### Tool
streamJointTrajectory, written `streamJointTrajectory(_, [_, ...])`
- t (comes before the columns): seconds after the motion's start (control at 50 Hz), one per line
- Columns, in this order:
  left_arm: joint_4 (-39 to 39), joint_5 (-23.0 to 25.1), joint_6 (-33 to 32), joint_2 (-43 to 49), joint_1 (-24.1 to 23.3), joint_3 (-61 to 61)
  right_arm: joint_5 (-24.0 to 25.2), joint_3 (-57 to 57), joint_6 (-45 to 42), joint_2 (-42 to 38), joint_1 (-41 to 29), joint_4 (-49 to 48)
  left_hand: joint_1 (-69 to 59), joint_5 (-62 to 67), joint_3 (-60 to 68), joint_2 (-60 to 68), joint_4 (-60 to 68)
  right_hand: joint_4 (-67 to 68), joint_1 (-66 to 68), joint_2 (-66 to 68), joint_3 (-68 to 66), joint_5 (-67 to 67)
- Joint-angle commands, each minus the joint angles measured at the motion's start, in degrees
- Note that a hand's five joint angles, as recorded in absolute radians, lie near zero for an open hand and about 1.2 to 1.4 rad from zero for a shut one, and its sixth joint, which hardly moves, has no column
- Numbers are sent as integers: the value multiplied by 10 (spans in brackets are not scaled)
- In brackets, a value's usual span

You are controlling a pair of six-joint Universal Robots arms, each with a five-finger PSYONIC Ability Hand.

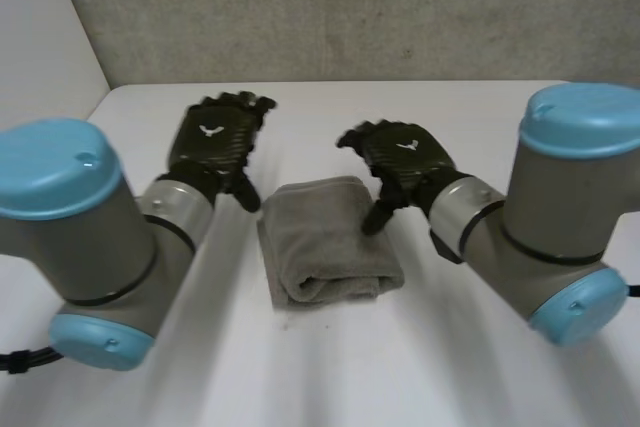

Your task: Fold the towel.

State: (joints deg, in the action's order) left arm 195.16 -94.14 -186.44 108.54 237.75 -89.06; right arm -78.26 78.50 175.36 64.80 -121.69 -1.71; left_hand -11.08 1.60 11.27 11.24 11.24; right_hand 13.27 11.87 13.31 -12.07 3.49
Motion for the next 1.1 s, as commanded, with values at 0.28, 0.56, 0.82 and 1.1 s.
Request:
streamJointTrajectory(0.28, [-151,-109,77,188,-68,142,58,-122,1,-171,40,89,-17,11,15,15,15,-33,-19,-33,21,-35])
streamJointTrajectory(0.56, [-145,-108,43,165,-70,114,14,-136,-107,-145,12,94,-1,-4,0,0,0,-33,-19,-33,21,-35])
streamJointTrajectory(0.82, [-160,-92,42,-59,-48,128,-94,-91,-30,80,87,42,7,-12,-9,-9,-9,-33,-19,-33,21,-35])
streamJointTrajectory(1.1, [-231,17,52,-214,49,58,-125,-16,-38,213,126,110,9,-14,-11,-10,-10,-33,-19,-33,21,-35])
